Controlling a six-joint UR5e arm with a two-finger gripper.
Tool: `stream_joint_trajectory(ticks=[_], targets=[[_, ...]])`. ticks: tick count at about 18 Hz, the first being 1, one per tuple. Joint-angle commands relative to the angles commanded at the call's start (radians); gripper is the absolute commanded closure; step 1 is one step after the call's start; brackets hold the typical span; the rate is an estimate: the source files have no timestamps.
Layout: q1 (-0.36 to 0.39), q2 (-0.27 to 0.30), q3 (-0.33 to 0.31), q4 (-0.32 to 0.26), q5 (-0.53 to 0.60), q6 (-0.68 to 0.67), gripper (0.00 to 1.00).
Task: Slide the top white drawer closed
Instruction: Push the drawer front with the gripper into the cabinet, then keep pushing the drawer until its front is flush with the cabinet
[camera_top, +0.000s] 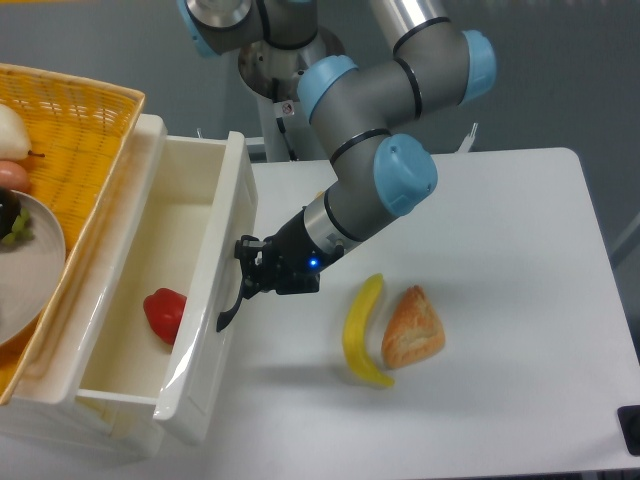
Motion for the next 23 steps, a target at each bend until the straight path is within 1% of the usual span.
stream_joint_trajectory(ticks=[5, 20, 23], targets=[[-0.023, 0.0, -0.002, 0.003, 0.003, -0.026, 0.96], [-0.068, 0.002, -0.002, 0.005, 0.003, -0.046, 0.96], [-0.081, -0.002, -0.003, 0.02, 0.005, -0.054, 0.96]])
